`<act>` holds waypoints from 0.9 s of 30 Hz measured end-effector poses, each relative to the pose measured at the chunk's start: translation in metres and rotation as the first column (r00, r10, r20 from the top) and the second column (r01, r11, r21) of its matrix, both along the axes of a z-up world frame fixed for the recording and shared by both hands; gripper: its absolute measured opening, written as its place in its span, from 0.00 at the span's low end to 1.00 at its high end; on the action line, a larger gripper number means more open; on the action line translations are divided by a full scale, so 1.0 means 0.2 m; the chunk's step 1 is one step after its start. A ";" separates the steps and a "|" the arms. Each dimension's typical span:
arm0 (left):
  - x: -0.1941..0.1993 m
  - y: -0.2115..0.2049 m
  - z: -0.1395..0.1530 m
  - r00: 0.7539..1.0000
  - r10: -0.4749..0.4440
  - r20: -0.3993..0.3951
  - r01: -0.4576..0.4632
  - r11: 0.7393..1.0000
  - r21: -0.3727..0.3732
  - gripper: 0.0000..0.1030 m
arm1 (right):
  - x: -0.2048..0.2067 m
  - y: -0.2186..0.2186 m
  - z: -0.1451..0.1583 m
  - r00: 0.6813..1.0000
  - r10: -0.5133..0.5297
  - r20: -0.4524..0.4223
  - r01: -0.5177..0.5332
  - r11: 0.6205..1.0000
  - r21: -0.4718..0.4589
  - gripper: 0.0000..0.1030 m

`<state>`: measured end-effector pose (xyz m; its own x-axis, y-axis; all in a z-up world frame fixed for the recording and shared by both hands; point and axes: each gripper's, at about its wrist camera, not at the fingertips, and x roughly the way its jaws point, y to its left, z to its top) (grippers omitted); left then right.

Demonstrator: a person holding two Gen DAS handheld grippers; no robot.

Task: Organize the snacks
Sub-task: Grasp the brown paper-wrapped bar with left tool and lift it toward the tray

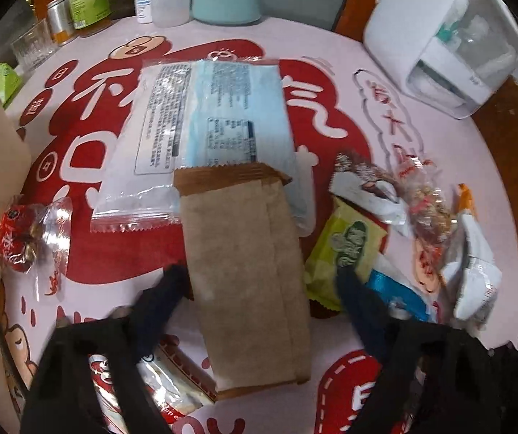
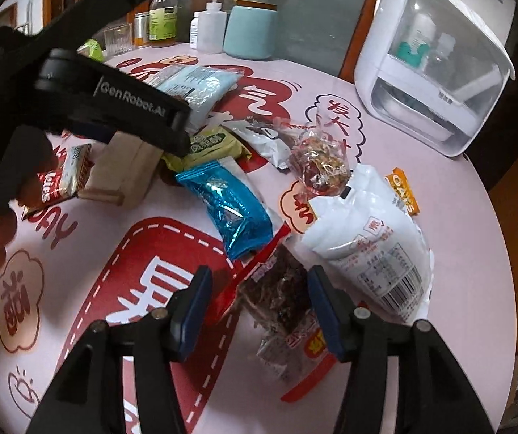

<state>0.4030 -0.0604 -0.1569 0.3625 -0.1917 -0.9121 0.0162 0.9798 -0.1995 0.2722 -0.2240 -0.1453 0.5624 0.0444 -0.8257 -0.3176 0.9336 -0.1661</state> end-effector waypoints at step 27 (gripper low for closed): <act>-0.47 0.19 0.42 0.987 -0.145 0.072 0.150 0.986 -0.069 0.51 | -0.24 -0.10 0.31 0.998 -0.046 0.033 0.038 0.976 0.213 0.09</act>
<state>0.3094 -0.0224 -0.0738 0.3846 -0.3140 -0.8680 0.1755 0.9481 -0.2652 0.2236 -0.2444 -0.0831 0.5979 0.1920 -0.7782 -0.2743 0.9613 0.0264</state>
